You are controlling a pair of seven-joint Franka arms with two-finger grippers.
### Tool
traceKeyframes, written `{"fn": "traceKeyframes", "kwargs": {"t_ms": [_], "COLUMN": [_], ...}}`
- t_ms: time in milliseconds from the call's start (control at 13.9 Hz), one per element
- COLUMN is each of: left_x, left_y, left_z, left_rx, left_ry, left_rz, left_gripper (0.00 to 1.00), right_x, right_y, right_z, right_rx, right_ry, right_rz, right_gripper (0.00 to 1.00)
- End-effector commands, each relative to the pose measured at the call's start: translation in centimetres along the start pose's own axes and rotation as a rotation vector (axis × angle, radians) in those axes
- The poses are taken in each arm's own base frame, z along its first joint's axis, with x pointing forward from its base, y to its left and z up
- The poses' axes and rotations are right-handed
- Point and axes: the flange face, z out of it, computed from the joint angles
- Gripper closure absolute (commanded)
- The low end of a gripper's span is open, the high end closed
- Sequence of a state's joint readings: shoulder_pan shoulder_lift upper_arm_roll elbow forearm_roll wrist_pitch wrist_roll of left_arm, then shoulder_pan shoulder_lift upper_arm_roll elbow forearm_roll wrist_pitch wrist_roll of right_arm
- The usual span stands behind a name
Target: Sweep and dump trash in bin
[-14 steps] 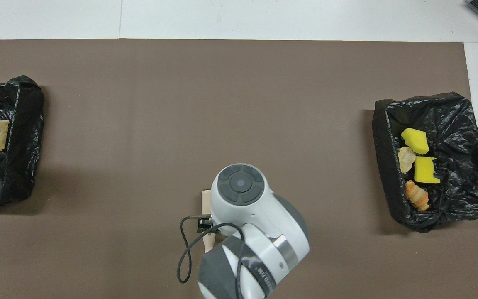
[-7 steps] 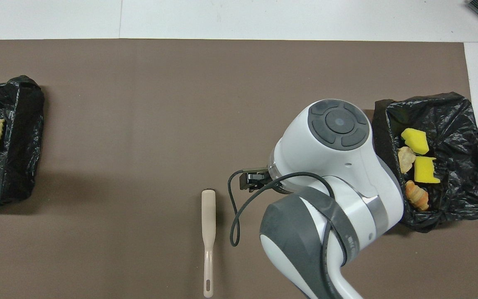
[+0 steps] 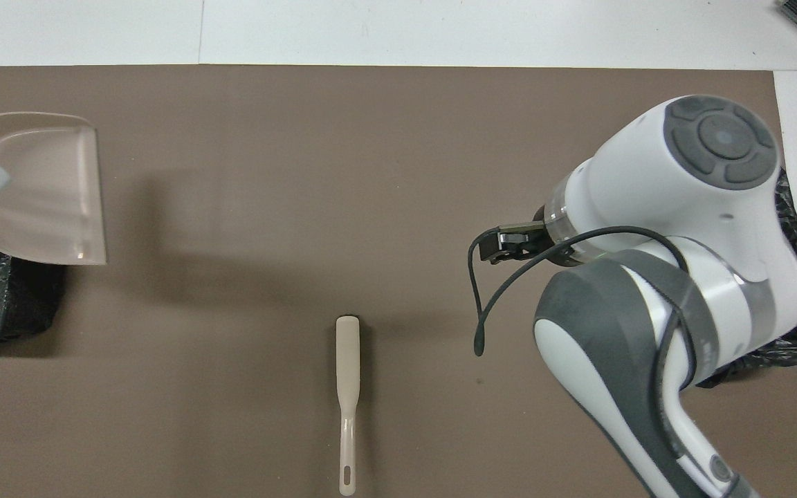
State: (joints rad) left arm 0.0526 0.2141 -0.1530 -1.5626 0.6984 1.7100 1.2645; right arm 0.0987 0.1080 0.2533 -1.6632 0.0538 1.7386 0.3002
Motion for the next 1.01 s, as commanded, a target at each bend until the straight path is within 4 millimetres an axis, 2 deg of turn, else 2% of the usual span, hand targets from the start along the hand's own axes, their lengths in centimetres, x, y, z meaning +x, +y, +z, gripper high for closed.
{"fn": "traceKeyframes", "kwargs": {"t_ms": [0,144,216,289,361,433,505,649,794,866,938], "left_x": [6.8,14.7,17.7,19.9,22.2,25.6,27.3,29.4,30.7,32.1,33.0], "left_y": [0.9,1.9,2.6,3.2,3.9,5.2,5.5,6.2,6.8,7.0,6.6], "left_z": [-2.4,-3.8,-4.6,-4.9,-6.4,-7.9,-7.7,-9.2,-10.1,-10.7,-10.9], "left_rx": [-0.052,-0.105,-0.144,-0.22,-0.25,-0.257,-0.289,-0.363,-0.442,-0.463,-0.506], "left_ry": [0.101,0.184,0.233,0.304,0.351,0.358,0.347,0.395,0.414,0.426,0.441], "left_rz": [-0.137,-0.292,-0.371,-0.462,-0.548,-0.591,-0.665,-0.858,-0.995,-1.074,-1.164], "left_gripper": [1.0,1.0,1.0,1.0,1.0,1.0,1.0,1.0,1.0,1.0,1.0], "right_x": [0.3,0.9,1.2,1.7,2.1,2.1,2.0,1.3,0.1,-0.5,-2.0], "right_y": [2.3,4.5,5.7,8.4,11.3,14.0,16.4,19.5,20.6,20.9,20.8], "right_z": [-1.1,-2.2,-3.3,-4.3,-5.1,-5.7,-6.0,-7.4,-9.1,-9.6,-11.2], "right_rx": [-0.024,-0.07,-0.113,-0.138,-0.141,-0.143,-0.142,-0.128,-0.092,-0.059,-0.041], "right_ry": [0.018,0.048,0.074,0.089,0.1,0.103,0.094,0.062,0.032,0.021,0.026], "right_rz": [-0.004,-0.023,-0.063,-0.061,-0.039,-0.028,-0.012,0.03,0.087,0.12,0.14], "right_gripper": [0.0,0.0,0.0,0.0,0.0,0.0,0.0,0.0,0.0,0.0,0.0]}}
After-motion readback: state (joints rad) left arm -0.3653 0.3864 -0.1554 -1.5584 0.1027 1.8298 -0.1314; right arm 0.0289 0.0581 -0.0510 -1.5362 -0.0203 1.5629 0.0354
